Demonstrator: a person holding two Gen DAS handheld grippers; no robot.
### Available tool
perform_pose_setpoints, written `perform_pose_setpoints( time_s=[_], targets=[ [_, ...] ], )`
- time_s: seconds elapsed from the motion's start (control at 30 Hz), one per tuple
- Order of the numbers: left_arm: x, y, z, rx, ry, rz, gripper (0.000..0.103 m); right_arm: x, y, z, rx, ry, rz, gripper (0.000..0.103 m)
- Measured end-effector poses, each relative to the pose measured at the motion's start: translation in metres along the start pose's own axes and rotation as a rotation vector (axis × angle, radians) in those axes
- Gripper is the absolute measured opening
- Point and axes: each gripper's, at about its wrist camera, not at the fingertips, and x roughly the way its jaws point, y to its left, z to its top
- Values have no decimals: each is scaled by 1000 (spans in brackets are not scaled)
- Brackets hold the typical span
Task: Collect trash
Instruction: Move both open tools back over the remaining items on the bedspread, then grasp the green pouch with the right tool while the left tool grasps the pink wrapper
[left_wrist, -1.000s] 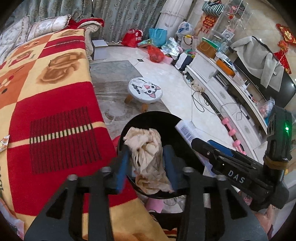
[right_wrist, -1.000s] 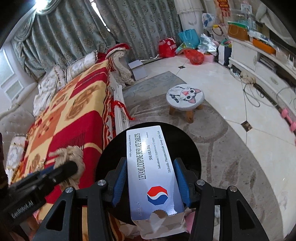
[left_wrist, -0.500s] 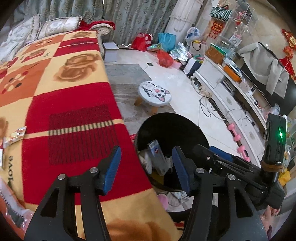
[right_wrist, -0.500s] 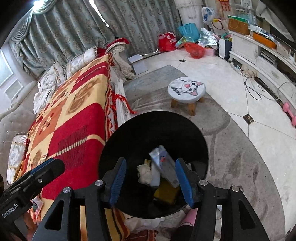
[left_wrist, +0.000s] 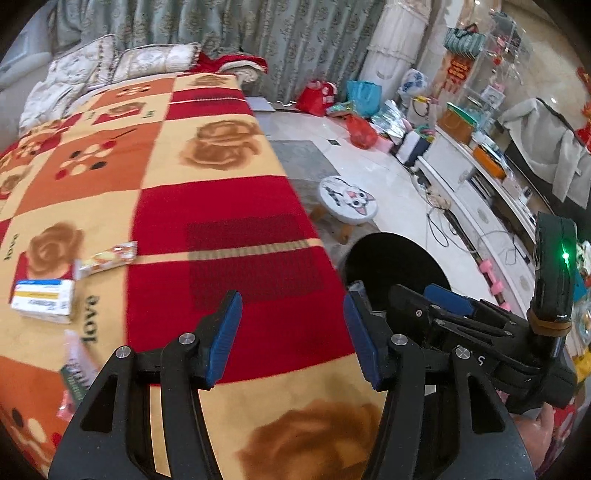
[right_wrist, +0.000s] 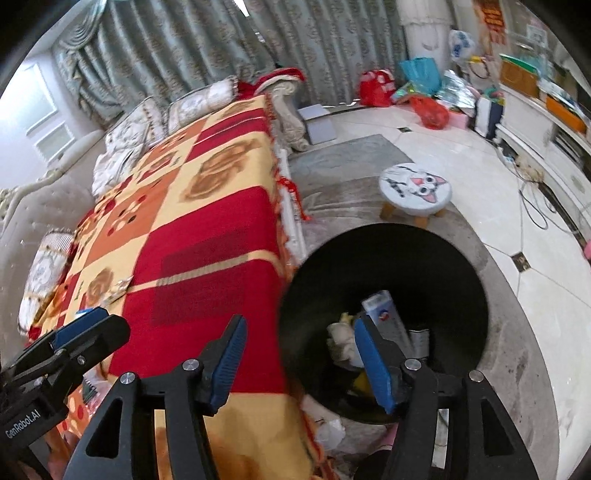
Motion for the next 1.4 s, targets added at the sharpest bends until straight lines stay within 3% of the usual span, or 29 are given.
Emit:
perform_pose_setpoints(
  time_s=[0.47, 0.8, 1.13, 1.27, 1.4],
  targets=[
    [-52, 118, -7, -133, -38, 163, 56, 36, 104, -11, -179, 90, 124, 60],
    [-77, 203, -40, -244, -1, 281, 56, 48, 175, -50, -362, 196, 259, 60],
    [-89, 246, -67, -320, 23, 334, 56, 30, 254, -85, -564, 250, 491, 59],
    [-95, 249, -72, -329, 15, 326, 56, 54, 277, -84, -602, 235, 410, 58],
    [-98, 250, -78, -332, 22, 314, 56, 85, 287, -79, -621, 290, 356, 58]
  ],
)
